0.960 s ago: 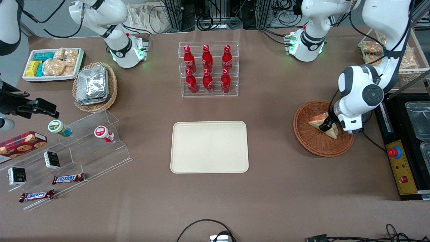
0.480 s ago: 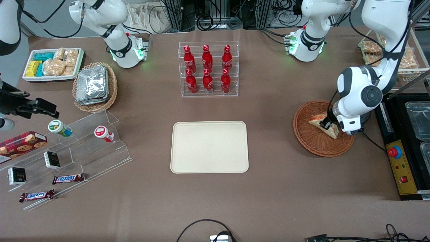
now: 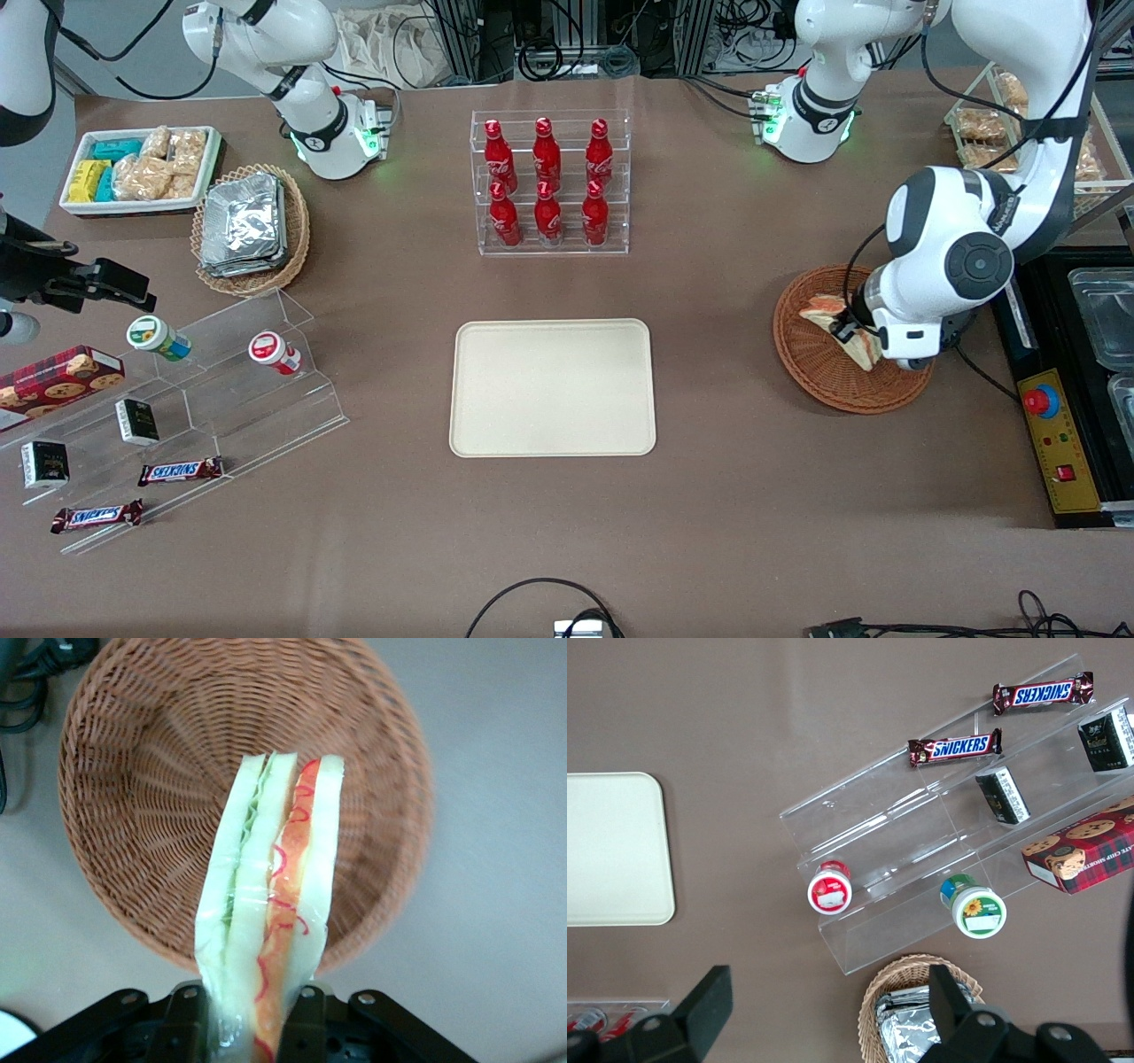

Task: Place sandwich from basket to tray
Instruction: 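Carry the sandwich with the left gripper over the cream tray, then lower the sandwich onto the tray and open the left gripper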

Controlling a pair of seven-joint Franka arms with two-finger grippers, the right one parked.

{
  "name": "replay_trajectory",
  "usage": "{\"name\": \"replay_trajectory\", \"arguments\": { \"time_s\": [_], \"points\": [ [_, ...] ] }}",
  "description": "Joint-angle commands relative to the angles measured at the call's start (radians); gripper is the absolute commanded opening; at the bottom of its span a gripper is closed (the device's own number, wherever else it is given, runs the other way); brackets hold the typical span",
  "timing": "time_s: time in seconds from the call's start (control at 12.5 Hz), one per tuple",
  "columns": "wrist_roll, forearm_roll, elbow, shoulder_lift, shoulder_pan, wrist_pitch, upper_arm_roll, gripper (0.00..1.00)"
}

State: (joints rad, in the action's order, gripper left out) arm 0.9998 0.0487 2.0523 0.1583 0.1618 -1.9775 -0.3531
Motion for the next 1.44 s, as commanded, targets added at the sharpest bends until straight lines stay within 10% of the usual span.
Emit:
{"name": "replay_trajectory", "arguments": {
  "time_s": [0.0,0.24,0.48,1.2,1.28,1.36],
  "points": [
    [0.01,0.02,-0.151,0.055,-0.024,0.069,-0.105,0.0],
    [0.005,0.036,-0.318,0.202,-0.17,0.086,-0.121,0.0],
    [0.022,0.265,-0.516,0.441,-0.361,0.08,-0.121,0.0],
    [-0.067,0.318,-0.653,0.69,-0.482,-0.084,-0.121,0.03],
    [-0.067,0.318,-0.652,0.688,-0.482,-0.078,-0.119,0.33],
    [-0.066,0.319,-0.65,0.684,-0.481,-0.077,-0.119,0.99]
  ]
}}
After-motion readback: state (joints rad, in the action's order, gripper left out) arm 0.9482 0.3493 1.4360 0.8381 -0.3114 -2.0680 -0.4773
